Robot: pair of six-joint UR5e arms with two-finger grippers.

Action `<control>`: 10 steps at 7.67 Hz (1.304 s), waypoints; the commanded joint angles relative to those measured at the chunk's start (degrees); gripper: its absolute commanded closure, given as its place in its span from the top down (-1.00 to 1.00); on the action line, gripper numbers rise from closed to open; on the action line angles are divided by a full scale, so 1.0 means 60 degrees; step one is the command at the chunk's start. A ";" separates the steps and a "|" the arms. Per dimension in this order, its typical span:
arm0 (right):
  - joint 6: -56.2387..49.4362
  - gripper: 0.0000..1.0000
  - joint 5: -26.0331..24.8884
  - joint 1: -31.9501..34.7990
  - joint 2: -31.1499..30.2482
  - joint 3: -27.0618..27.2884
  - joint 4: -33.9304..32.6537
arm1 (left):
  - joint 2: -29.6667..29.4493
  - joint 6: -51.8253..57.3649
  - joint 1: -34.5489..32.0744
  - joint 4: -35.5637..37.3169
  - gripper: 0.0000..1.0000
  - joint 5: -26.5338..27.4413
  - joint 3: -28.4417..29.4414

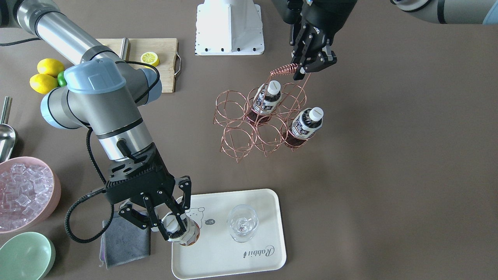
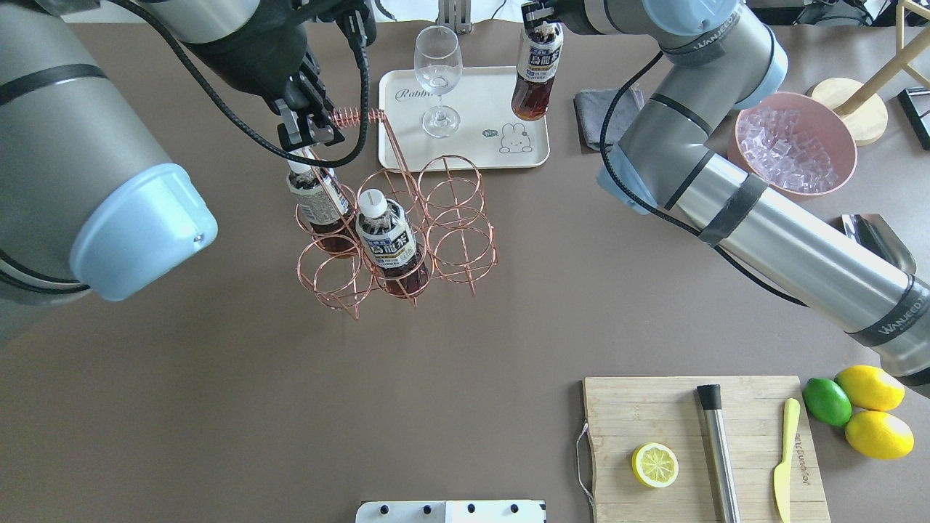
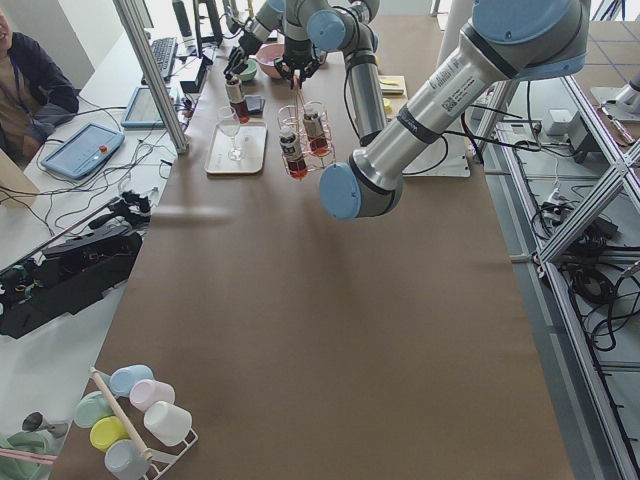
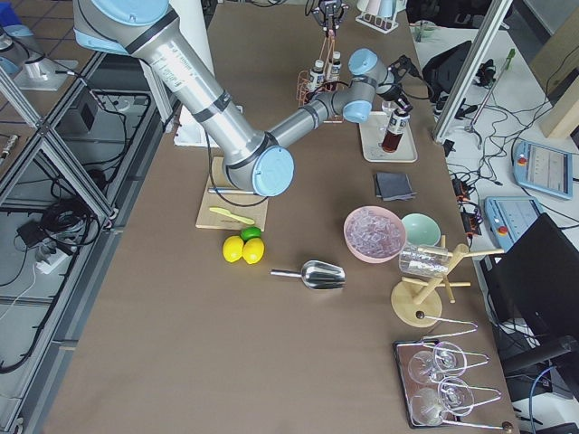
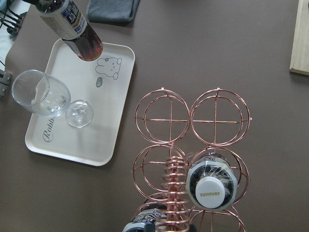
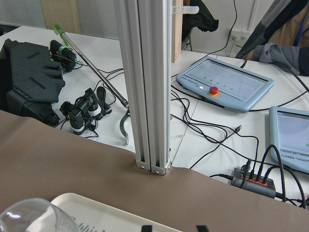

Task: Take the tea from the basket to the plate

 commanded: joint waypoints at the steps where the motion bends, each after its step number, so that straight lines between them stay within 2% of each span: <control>1: 0.0085 -1.00 -0.0575 -0.0350 0.0443 -0.0618 0.0135 | 0.0553 0.0010 -0.1283 0.0012 -1.00 -0.0781 -0.0005; 2: 0.0070 -1.00 -0.0605 -0.0453 0.0370 -0.0618 0.0150 | 0.0802 0.0213 -0.1664 0.0012 -1.00 -0.0842 -0.0020; 3: 0.0070 -1.00 -0.0649 -0.0498 0.0326 -0.0633 0.0136 | 0.1211 0.1579 -0.1857 0.0056 -1.00 -0.0886 0.0009; 6: 0.0055 -1.00 -0.0854 -0.0601 0.0340 -0.0677 0.0150 | 0.1989 0.3753 -0.3173 0.0115 -1.00 -0.0974 0.0330; 7: 0.0041 -0.53 -0.1000 -0.0659 0.0311 -0.0735 0.0136 | 0.2252 0.4645 -0.3525 0.0115 -1.00 -0.1003 0.0593; 8: -0.0003 0.43 -0.1001 -0.0660 0.0325 -0.0750 0.0150 | 0.2574 0.5539 -0.3935 0.0115 -1.00 -0.1294 0.0813; 9: 0.0011 0.97 -0.1016 -0.0660 0.0340 -0.0750 0.0150 | 0.2838 0.6534 -0.4388 0.0115 -1.00 -0.1514 0.1062; 10: 0.0040 1.00 -0.1016 -0.0660 0.0340 -0.0707 0.0150 | 0.3058 0.7414 -0.4770 0.0115 -1.00 -0.1531 0.1325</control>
